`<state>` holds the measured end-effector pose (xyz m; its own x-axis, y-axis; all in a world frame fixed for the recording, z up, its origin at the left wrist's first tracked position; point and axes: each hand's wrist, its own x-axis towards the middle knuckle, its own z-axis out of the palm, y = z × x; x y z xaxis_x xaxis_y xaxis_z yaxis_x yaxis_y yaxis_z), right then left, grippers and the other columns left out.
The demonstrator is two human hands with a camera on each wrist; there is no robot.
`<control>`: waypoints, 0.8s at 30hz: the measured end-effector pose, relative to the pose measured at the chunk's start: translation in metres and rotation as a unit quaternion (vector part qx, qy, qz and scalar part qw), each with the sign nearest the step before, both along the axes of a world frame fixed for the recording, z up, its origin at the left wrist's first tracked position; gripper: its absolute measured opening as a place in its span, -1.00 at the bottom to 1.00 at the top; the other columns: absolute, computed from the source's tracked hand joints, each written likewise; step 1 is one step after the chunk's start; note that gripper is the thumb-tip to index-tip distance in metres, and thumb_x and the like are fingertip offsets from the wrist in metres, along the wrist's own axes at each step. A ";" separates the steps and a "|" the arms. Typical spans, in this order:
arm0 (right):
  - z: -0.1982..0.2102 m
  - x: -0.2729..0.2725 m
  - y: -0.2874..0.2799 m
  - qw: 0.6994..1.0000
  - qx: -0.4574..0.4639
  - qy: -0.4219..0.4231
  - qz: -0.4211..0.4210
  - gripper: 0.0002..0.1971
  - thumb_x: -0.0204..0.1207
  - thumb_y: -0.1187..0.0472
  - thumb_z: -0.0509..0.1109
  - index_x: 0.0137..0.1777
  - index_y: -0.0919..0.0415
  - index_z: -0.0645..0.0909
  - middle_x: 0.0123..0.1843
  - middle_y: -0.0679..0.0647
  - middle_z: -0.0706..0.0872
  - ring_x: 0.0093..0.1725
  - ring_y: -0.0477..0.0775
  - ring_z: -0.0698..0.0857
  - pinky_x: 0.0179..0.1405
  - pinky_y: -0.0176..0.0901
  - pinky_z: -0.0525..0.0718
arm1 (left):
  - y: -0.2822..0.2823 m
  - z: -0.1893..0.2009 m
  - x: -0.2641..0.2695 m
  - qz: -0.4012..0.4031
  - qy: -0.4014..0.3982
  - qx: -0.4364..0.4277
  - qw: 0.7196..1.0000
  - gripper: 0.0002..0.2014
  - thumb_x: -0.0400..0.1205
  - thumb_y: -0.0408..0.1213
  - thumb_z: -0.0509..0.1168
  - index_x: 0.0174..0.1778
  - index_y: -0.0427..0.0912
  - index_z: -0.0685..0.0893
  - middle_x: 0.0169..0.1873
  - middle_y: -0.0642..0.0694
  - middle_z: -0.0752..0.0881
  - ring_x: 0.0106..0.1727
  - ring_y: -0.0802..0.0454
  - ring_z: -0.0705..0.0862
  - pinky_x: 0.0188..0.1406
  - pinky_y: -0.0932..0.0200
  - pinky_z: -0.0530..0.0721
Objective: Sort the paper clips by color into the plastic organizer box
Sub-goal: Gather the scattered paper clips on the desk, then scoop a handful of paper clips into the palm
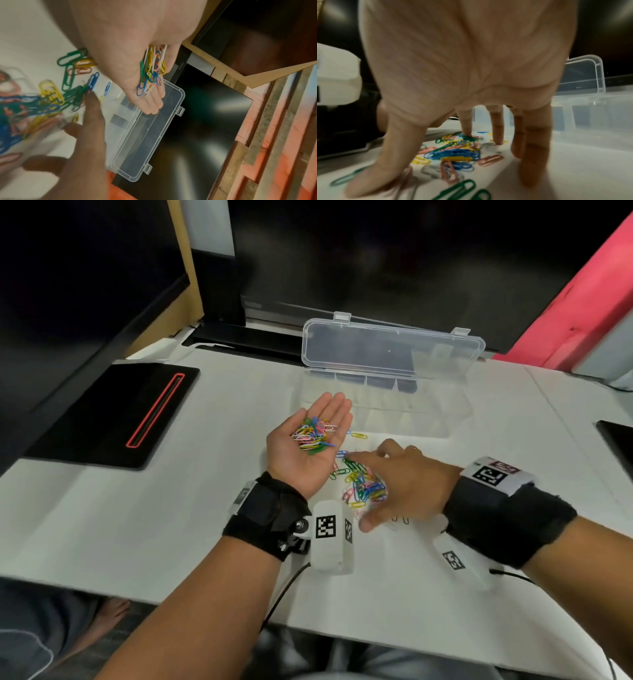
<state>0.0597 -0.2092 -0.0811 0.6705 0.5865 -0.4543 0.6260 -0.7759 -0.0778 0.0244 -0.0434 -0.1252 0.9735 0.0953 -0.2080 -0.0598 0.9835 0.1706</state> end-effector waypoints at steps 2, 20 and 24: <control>0.000 0.005 0.009 0.998 0.059 0.021 0.004 -0.11 0.18 -0.21 0.64 0.53 -0.24 0.34 0.26 0.09 0.44 0.25 0.18 0.52 0.32 0.02 0.53 | 0.001 -0.002 0.001 -0.005 -0.006 0.001 1.000 -0.61 0.75 -0.28 0.01 0.32 -0.45 0.59 0.24 -0.39 0.69 0.33 -0.30 0.61 0.45 -0.15 0.46; 0.031 0.017 -0.012 0.929 0.326 0.137 -0.107 -0.82 0.33 0.35 0.63 -0.12 0.10 0.84 -0.38 -0.01 0.79 -0.46 -0.09 0.62 -0.30 -0.24 0.65 | -0.030 -0.001 0.003 -0.057 0.056 0.029 0.996 -0.59 0.77 -0.24 0.03 0.27 -0.50 0.60 0.22 -0.44 0.68 0.24 -0.32 0.64 0.43 -0.17 0.50; 0.051 0.007 0.008 0.919 0.368 0.135 -0.055 -0.79 0.33 0.37 0.63 -0.07 0.12 0.84 -0.17 0.02 0.85 -0.31 -0.10 0.76 -0.10 -0.25 0.77 | -0.044 -0.003 0.003 -0.062 0.068 0.043 0.995 -0.57 0.76 -0.23 -0.04 0.36 -0.42 0.56 0.25 -0.41 0.67 0.16 -0.27 0.67 0.07 -0.09 0.68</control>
<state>0.0664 -0.2009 -0.0302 0.6651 0.7369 -0.1209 0.4281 -0.5089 -0.7469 0.0270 -0.0872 -0.1280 0.9426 0.0001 -0.3340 0.0893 0.9635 0.2523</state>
